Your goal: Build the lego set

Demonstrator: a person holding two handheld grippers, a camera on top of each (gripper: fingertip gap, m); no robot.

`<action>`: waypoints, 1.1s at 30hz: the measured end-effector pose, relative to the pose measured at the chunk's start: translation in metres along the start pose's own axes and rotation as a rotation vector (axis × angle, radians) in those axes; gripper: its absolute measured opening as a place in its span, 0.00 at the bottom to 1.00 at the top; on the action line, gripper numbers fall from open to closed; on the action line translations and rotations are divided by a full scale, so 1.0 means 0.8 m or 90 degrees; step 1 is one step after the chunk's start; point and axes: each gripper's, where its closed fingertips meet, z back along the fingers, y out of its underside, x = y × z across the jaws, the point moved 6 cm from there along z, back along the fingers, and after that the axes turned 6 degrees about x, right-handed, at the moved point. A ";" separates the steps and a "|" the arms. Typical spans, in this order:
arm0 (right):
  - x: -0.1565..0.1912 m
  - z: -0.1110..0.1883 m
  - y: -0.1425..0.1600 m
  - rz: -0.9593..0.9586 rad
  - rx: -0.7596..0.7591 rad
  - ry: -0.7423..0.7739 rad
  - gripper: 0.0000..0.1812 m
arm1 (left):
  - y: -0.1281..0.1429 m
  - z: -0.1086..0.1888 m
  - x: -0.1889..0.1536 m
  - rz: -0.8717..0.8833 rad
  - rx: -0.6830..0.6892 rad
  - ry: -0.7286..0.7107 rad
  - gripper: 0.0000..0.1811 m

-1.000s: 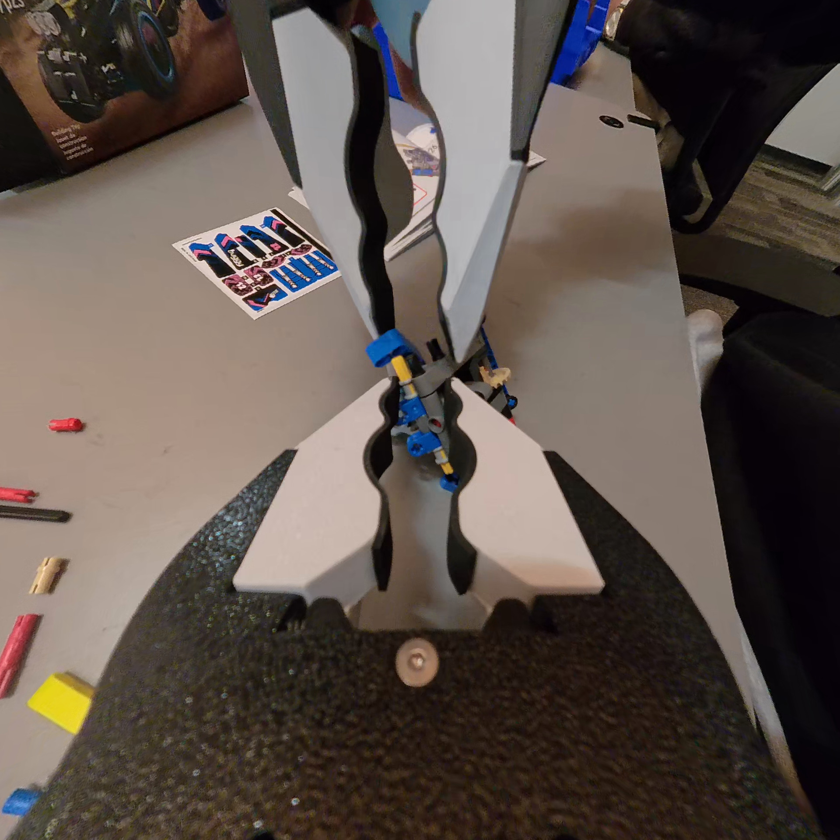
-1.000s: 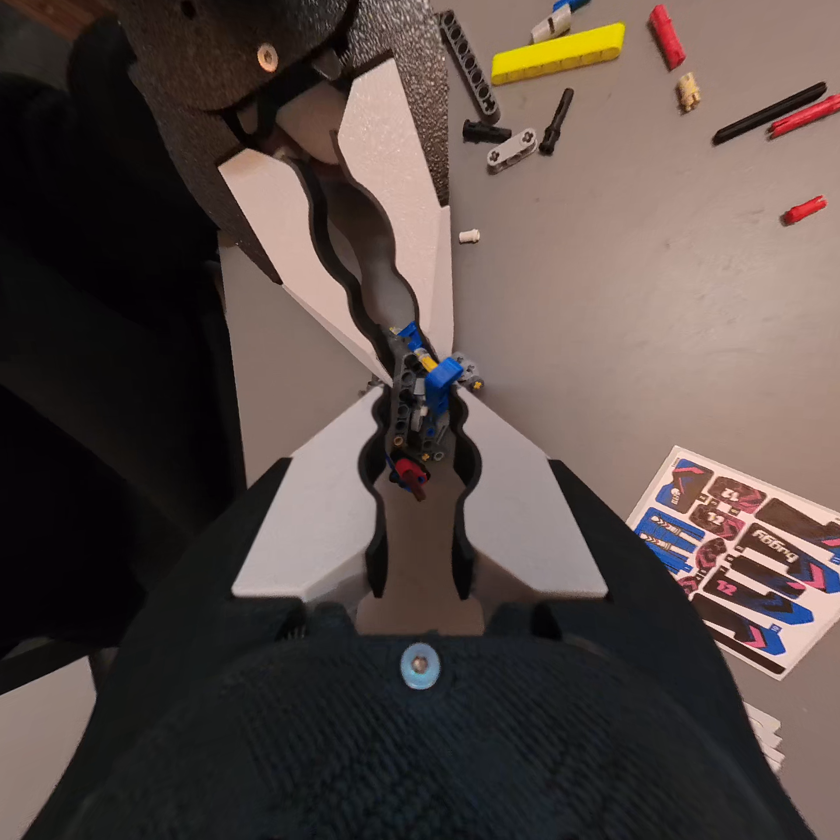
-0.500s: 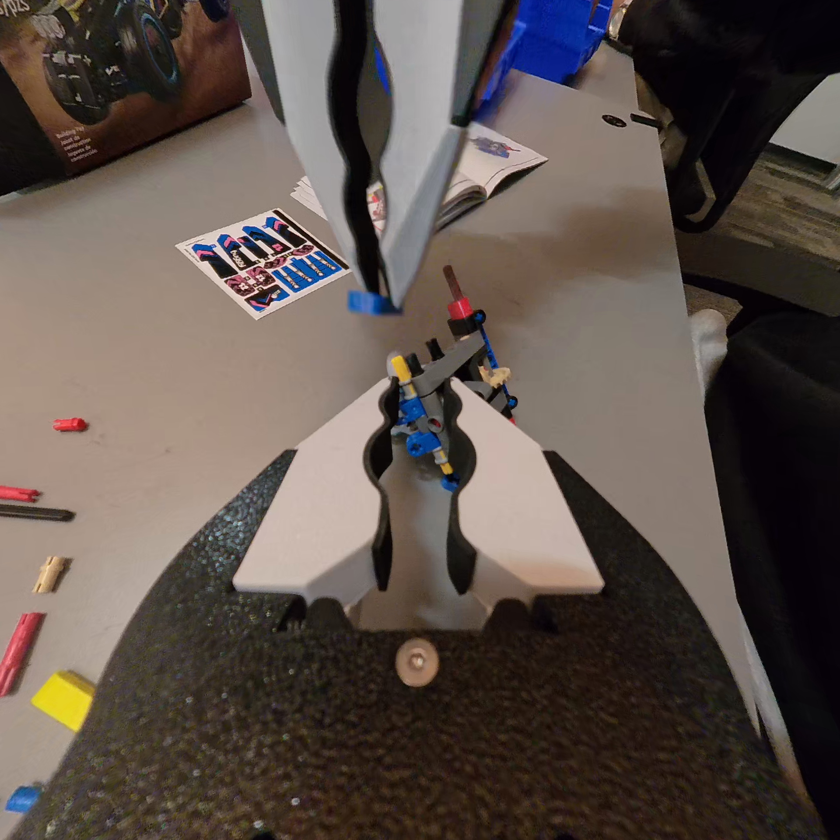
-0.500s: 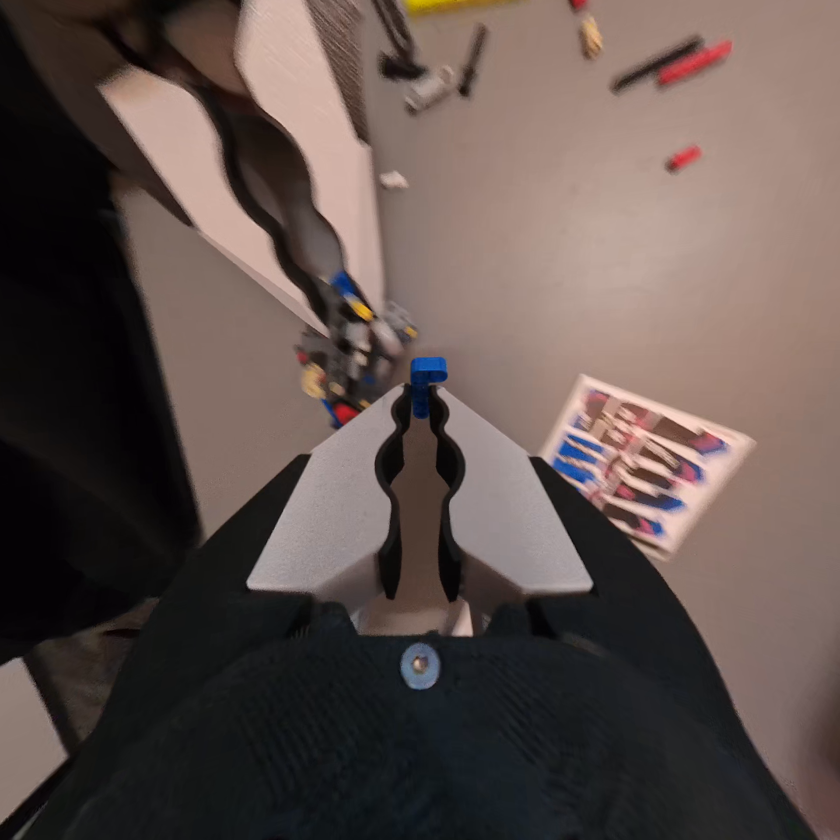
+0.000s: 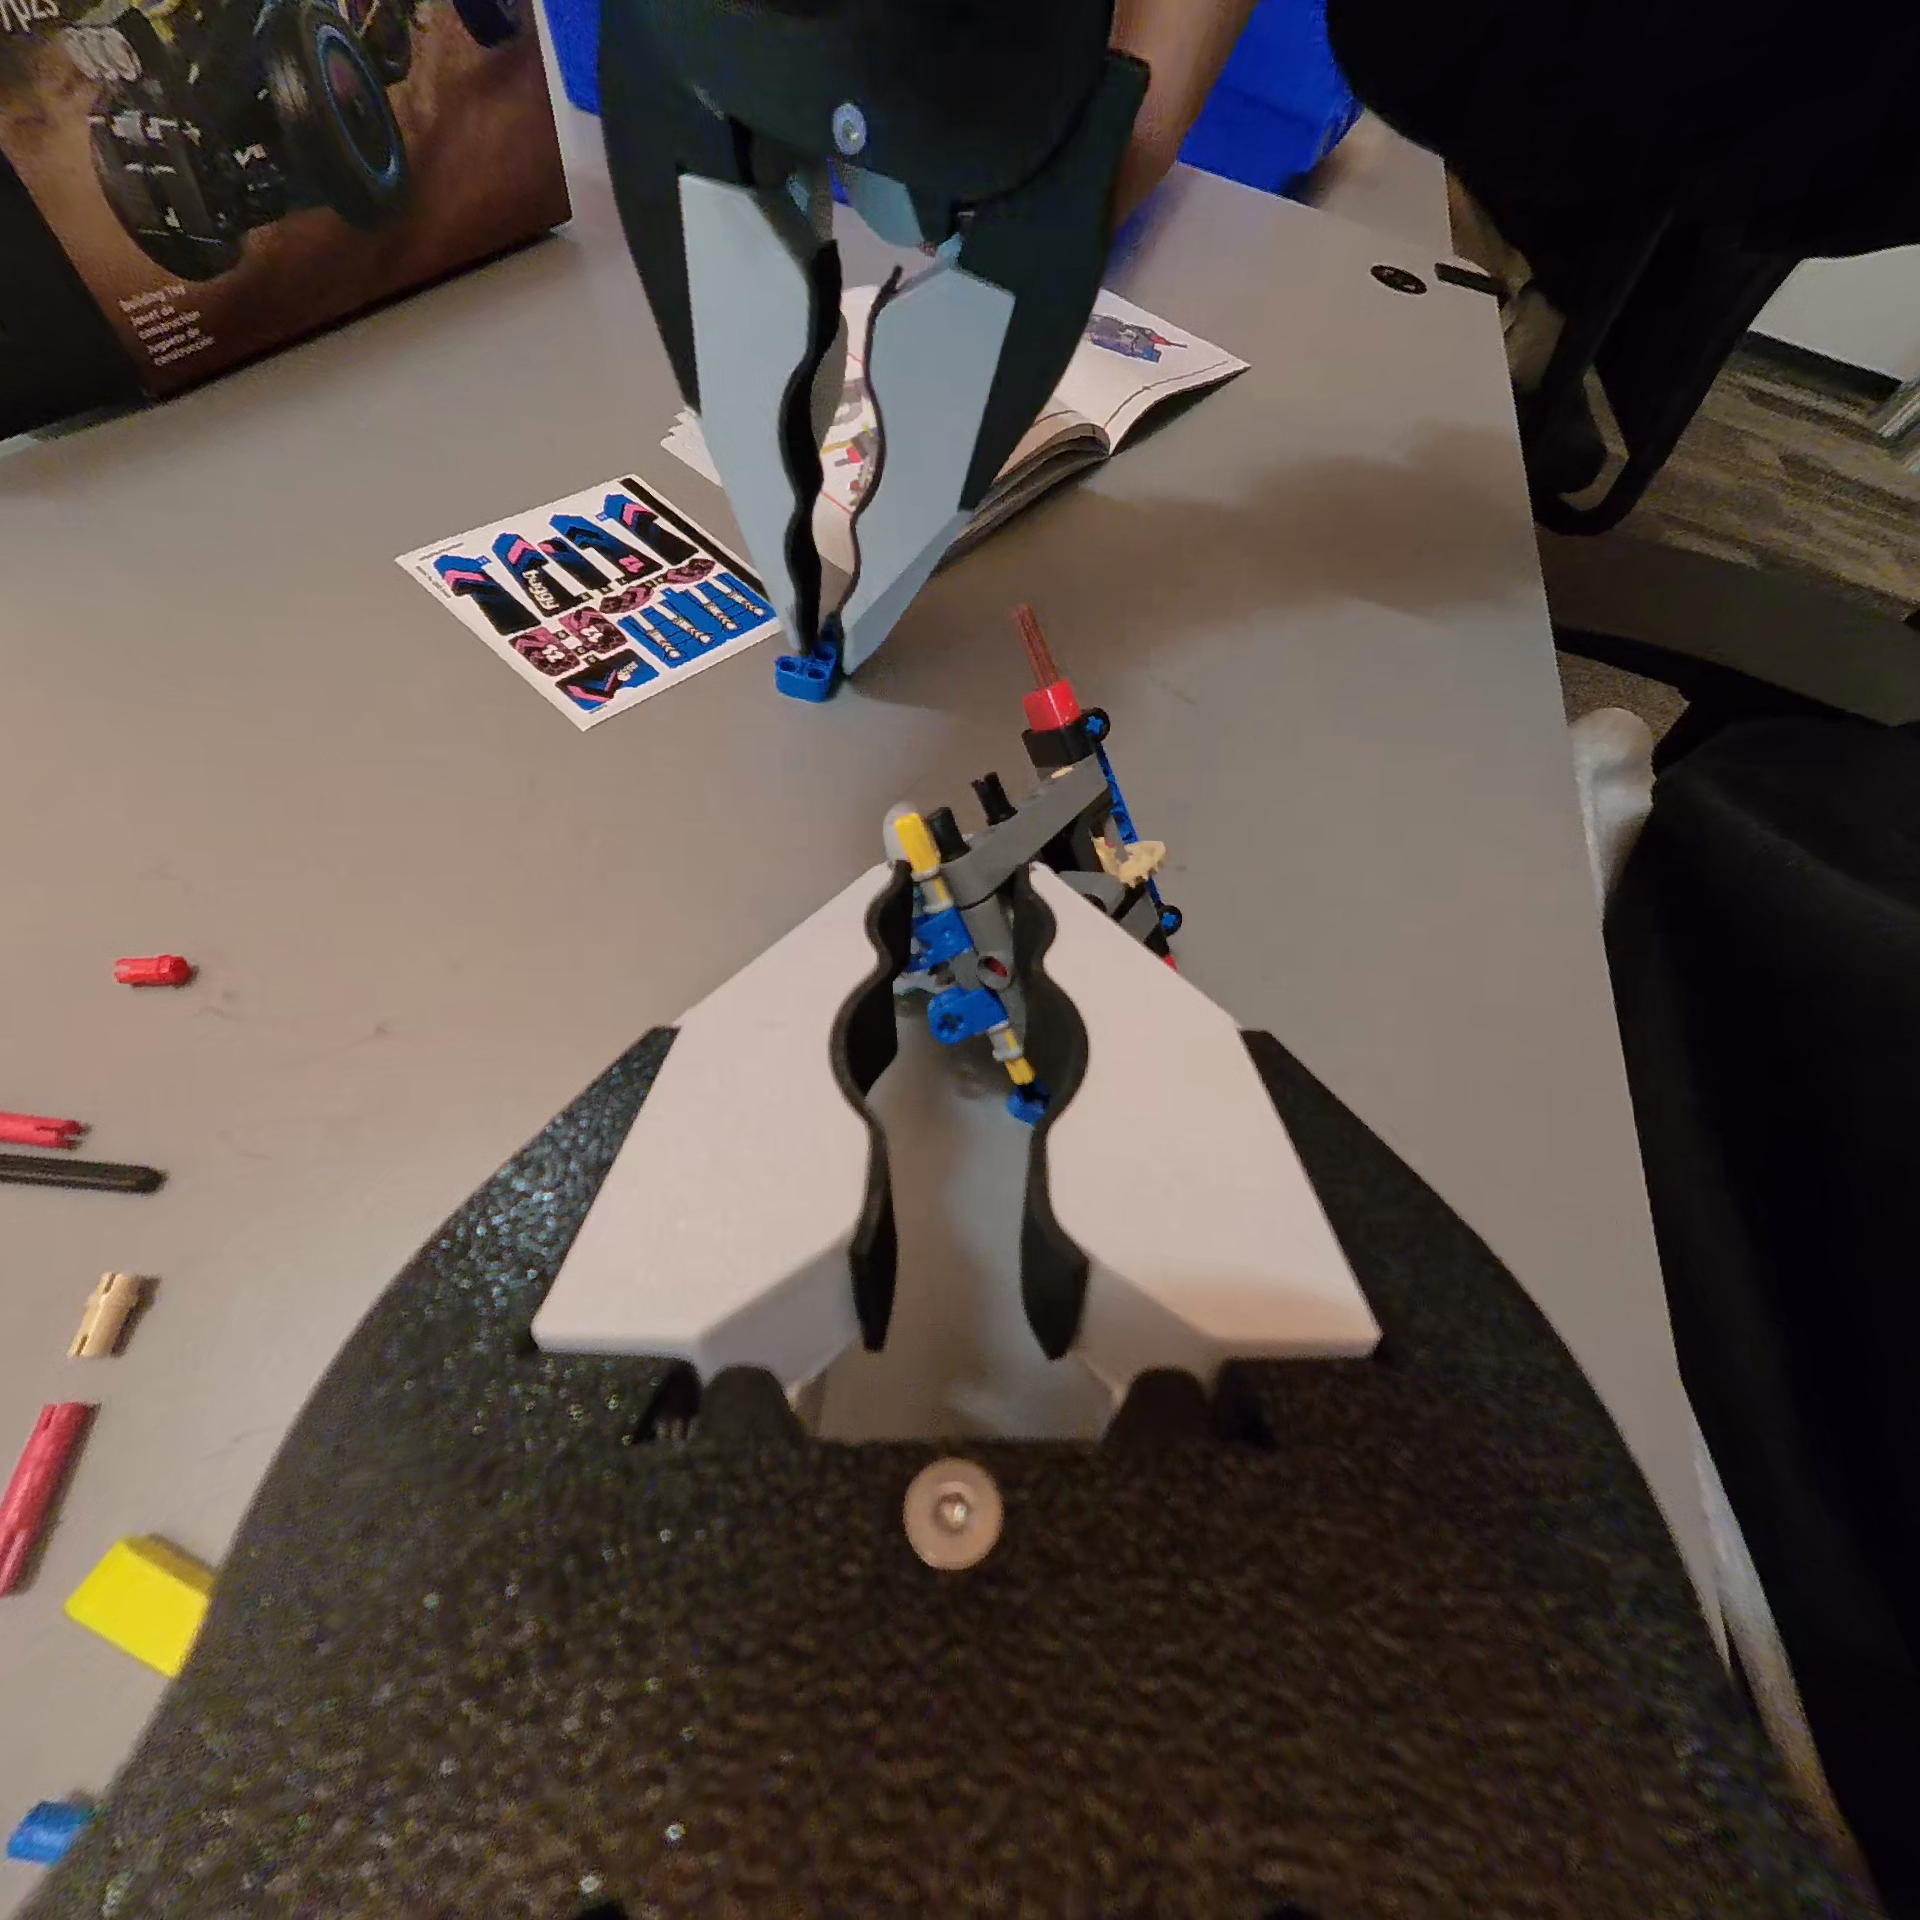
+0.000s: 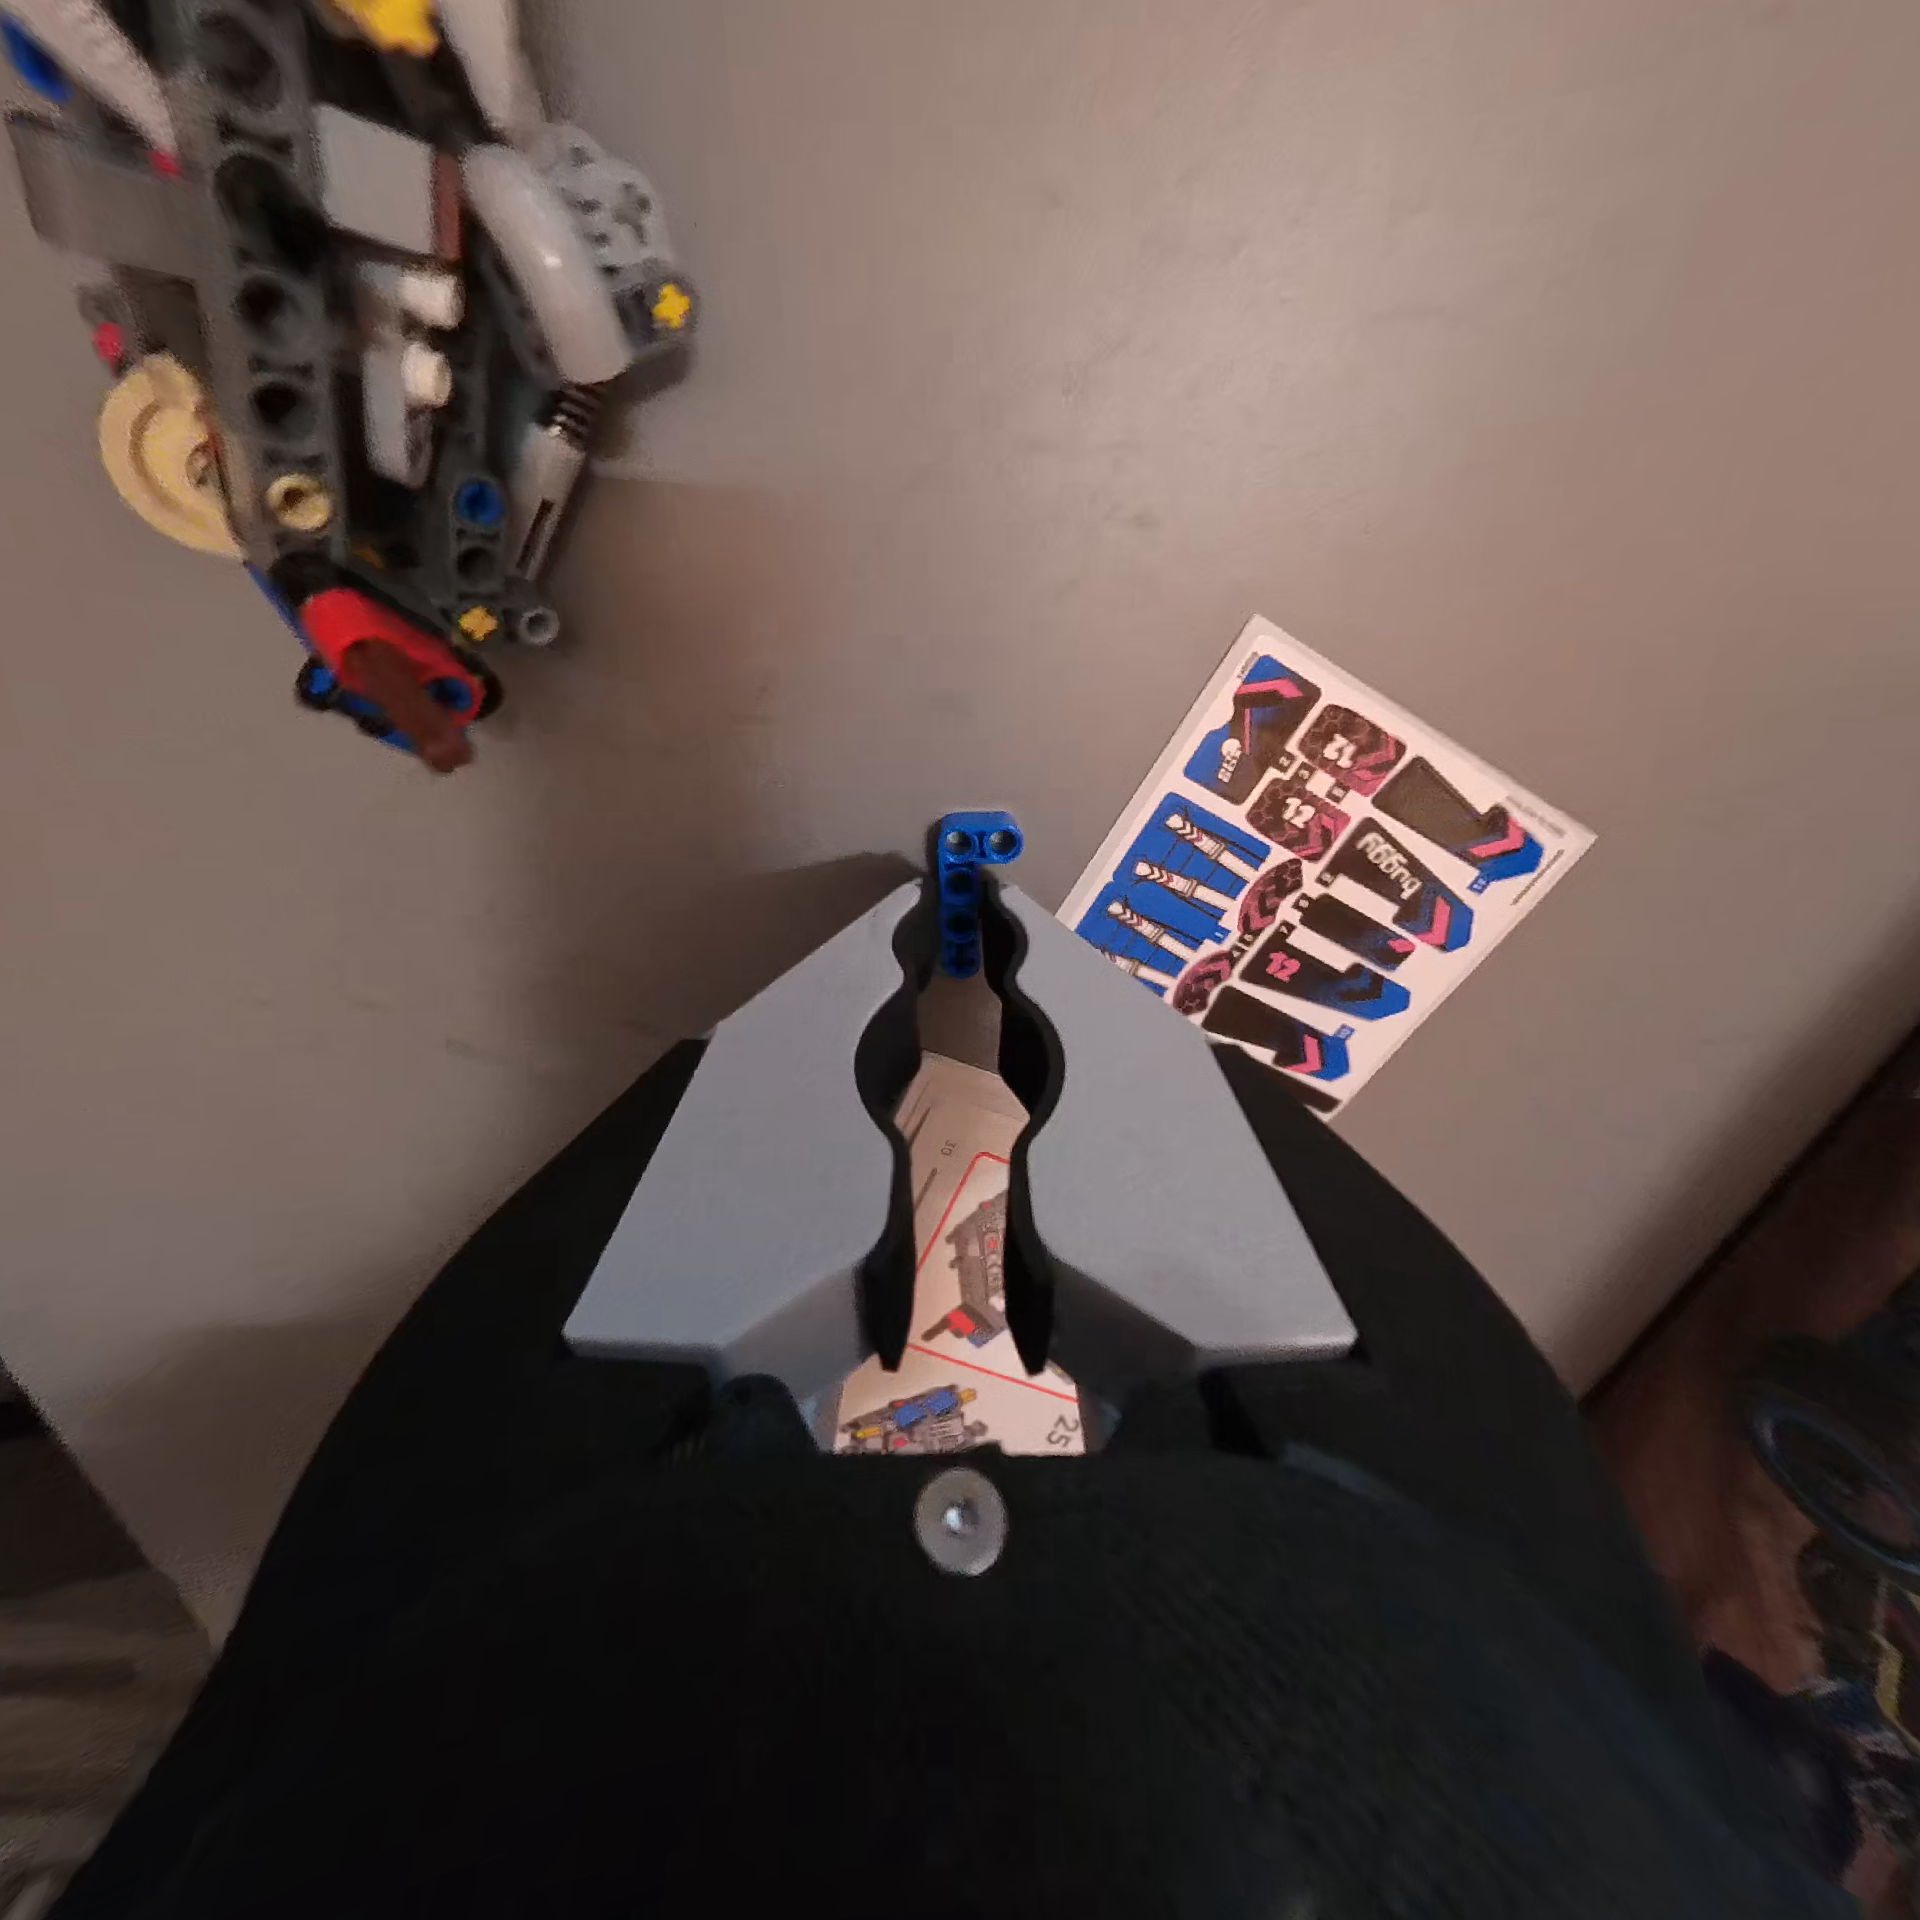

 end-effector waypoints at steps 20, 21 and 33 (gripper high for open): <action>0.011 -0.002 0.002 0.063 -0.070 0.018 0.06 | 0.000 0.000 -0.001 -0.003 0.000 -0.002 0.09; 0.009 -0.001 0.003 0.057 -0.068 0.018 0.10 | 0.000 0.000 -0.001 -0.003 0.000 -0.002 0.09; 0.018 0.003 0.001 0.061 -0.103 -0.032 0.03 | 0.000 0.000 0.000 -0.001 0.000 0.000 0.09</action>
